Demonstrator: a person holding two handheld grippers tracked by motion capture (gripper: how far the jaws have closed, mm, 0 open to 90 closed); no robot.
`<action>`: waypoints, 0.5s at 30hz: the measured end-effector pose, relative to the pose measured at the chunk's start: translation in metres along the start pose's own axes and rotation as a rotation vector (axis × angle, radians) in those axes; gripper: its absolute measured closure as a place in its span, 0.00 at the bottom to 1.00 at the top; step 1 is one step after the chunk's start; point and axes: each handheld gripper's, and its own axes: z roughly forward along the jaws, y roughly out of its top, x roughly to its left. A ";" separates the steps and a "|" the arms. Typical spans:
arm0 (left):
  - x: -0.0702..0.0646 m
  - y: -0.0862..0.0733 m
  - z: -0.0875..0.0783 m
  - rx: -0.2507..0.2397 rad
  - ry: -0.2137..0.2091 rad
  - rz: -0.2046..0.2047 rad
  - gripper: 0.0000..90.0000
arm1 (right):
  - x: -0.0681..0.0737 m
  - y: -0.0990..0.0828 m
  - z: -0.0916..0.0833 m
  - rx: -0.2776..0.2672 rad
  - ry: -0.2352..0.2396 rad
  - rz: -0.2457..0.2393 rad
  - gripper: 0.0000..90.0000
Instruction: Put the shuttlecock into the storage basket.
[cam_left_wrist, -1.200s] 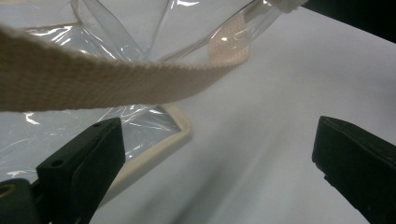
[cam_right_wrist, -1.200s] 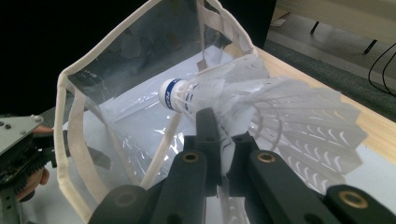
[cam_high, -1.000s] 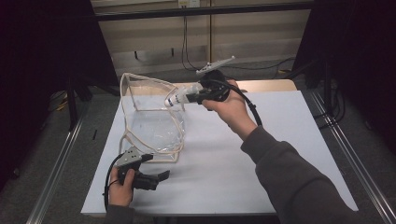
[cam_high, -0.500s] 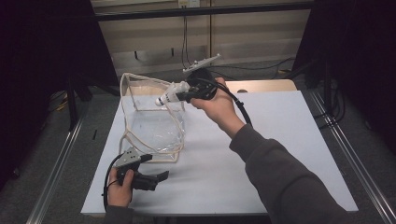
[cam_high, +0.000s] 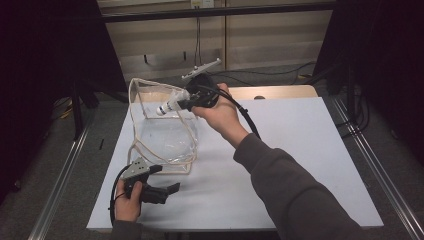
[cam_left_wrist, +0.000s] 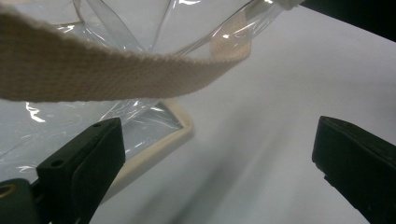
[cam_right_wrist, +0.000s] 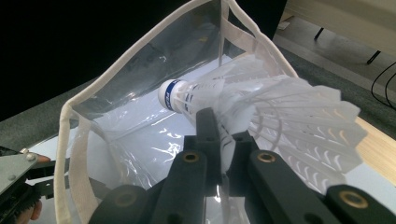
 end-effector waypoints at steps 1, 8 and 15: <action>0.000 0.000 0.000 0.001 0.001 0.000 0.03 | 0.001 0.000 0.001 0.001 0.001 0.002 0.98; 0.000 -0.001 0.000 0.002 0.005 -0.001 0.03 | 0.007 0.002 0.009 0.011 -0.001 -0.001 0.98; -0.001 -0.001 0.000 0.002 0.005 -0.001 0.03 | 0.013 0.005 0.015 0.020 -0.004 -0.016 0.98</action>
